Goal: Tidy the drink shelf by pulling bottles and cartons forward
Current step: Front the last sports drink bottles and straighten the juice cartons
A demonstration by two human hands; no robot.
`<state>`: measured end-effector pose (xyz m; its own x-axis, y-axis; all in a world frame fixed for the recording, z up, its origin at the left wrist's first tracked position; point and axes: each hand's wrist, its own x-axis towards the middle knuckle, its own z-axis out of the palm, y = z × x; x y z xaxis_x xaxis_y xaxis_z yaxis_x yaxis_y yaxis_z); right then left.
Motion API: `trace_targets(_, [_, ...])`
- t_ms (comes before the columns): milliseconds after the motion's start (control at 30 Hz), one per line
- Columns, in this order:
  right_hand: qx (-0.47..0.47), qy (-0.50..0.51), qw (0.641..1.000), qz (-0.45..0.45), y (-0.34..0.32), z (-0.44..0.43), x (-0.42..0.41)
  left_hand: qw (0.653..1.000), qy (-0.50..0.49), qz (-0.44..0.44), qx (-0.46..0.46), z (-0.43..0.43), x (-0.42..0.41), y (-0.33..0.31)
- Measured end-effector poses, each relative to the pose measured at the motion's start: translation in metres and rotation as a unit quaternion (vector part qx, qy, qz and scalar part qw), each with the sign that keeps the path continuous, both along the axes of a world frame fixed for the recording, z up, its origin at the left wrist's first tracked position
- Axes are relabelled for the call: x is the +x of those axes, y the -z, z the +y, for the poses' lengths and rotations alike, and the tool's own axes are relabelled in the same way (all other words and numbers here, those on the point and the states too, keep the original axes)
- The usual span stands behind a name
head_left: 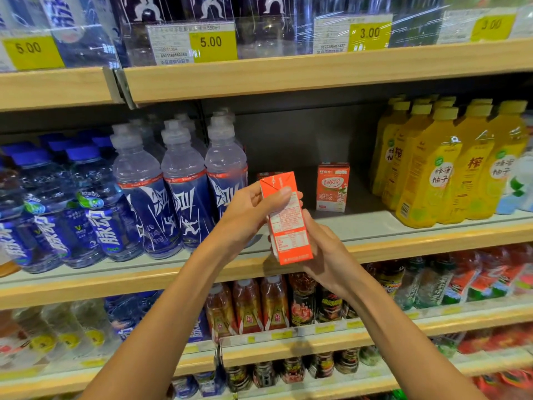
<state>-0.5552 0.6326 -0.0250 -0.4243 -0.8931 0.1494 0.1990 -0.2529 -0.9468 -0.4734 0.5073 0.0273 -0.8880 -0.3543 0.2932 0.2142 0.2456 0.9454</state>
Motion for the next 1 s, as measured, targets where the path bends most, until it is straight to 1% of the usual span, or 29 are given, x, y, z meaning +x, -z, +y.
trace_targets(67, [-0.008,0.007,1.000,0.004,0.001,0.000,0.001,0.999,-0.020,-0.001,-0.026,0.002,0.001,-0.001])
trace_targets(133, [-0.019,0.027,0.999,0.013,0.003,-0.001,0.002,0.998,-0.048,0.017,-0.048,0.005,0.003,0.000])
trace_targets(267, [-0.031,0.116,0.991,0.059,0.004,-0.007,0.003,0.988,-0.117,0.066,-0.079,0.016,0.003,0.007])
trace_targets(367, [-0.034,0.187,0.976,0.104,0.005,-0.013,0.009,0.980,-0.173,0.083,-0.050,0.029,-0.005,0.014])
trace_targets(467, [-0.021,0.215,0.965,0.151,0.009,-0.018,0.014,0.969,-0.231,0.087,-0.023,0.033,-0.014,0.017])
trace_targets(533, [-0.004,0.205,0.964,0.167,0.011,-0.017,0.011,0.971,-0.221,0.090,-0.001,0.028,-0.014,0.019])
trace_targets(600, [0.016,0.185,0.965,0.187,0.011,-0.012,0.004,0.982,-0.168,0.088,0.003,0.020,-0.010,0.021])
trace_targets(667, [0.043,0.162,0.963,0.210,0.010,-0.005,-0.006,0.991,-0.115,0.065,-0.014,0.015,-0.005,0.026])
trace_targets(733, [0.068,0.164,0.955,0.237,0.012,-0.002,-0.014,0.994,-0.088,0.035,-0.056,0.011,-0.002,0.034])
trace_targets(767, [0.079,0.178,0.948,0.253,0.015,-0.001,-0.017,0.993,-0.090,0.025,-0.079,0.010,-0.002,0.039])
trace_targets(833, [0.098,0.218,0.932,0.273,0.022,-0.004,-0.021,0.983,-0.132,0.022,-0.128,0.006,-0.001,0.051])
trace_targets(867, [0.105,0.238,0.926,0.273,0.024,-0.007,-0.024,0.972,-0.163,0.032,-0.163,0.003,0.001,0.059])
trace_targets(900, [0.110,0.257,0.921,0.269,0.026,-0.009,-0.027,0.957,-0.196,0.041,-0.211,0.000,0.003,0.068])
trace_targets(933, [0.115,0.274,0.916,0.269,0.026,-0.011,-0.031,0.933,-0.229,0.047,-0.273,-0.005,0.006,0.077])
trace_targets(967, [0.120,0.289,0.908,0.279,0.026,-0.013,-0.036,0.900,-0.254,0.057,-0.350,-0.010,0.010,0.086])
trace_targets(1000, [0.126,0.301,0.897,0.297,0.025,-0.015,-0.041,0.859,-0.263,0.074,-0.434,-0.015,0.013,0.095])
